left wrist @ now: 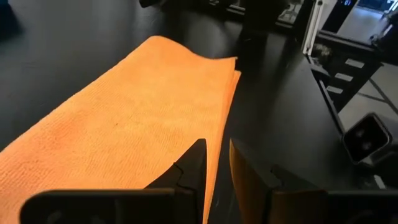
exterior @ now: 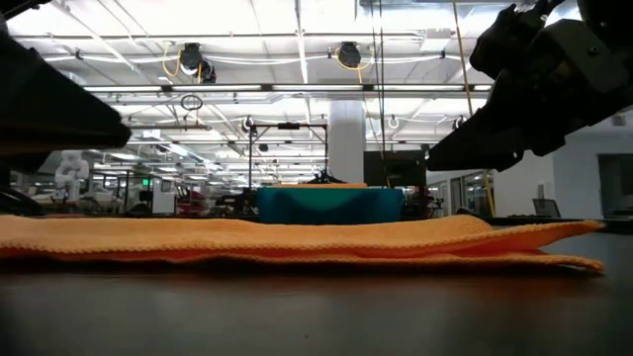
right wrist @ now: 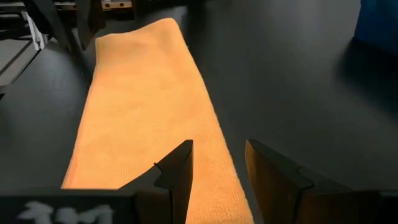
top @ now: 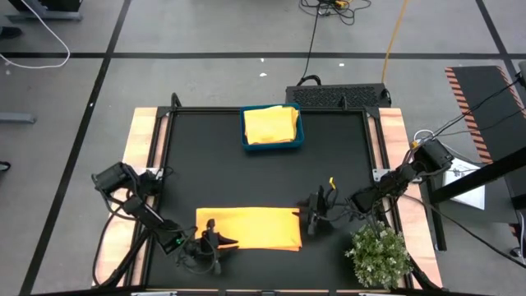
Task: Fold microfiber towels
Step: Fold the orange microfiber towel
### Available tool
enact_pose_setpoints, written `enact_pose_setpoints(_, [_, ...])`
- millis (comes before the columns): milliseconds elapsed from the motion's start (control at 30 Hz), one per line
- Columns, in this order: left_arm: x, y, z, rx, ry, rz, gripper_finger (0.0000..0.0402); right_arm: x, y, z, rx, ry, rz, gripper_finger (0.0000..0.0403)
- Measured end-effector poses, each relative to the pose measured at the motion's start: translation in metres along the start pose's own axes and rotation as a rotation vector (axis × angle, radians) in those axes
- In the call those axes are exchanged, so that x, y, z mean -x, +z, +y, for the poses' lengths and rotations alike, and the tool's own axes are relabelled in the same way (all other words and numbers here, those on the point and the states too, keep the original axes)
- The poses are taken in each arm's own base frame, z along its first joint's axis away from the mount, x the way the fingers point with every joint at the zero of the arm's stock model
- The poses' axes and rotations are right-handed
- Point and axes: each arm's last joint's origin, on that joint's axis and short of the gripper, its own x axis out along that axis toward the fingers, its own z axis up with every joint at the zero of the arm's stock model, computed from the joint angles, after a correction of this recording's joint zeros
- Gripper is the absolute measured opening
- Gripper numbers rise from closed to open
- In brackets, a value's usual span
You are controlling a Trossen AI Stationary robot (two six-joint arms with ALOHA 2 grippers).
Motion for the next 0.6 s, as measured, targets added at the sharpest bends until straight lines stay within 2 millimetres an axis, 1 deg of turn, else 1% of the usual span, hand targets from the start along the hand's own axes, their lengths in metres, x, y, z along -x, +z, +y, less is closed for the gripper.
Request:
enact_pose_setpoints(333, [-0.010, 0.010, 0.004, 0.008, 0.016, -0.038, 0.0072, 0.000, 0.000, 0.000, 0.017, 0.006, 0.004, 0.0141])
enact_pose_setpoints(433, [-0.014, 0.012, 0.006, -0.017, 0.027, -0.040, 0.0072, 0.000, -0.001, 0.001, 0.017, 0.045, 0.023, 0.0141])
enact_pose_setpoints(600, [-0.020, 0.014, 0.009, -0.066, 0.000, -0.008, 0.0072, 0.000, 0.000, 0.001, -0.017, 0.039, 0.021, 0.0141])
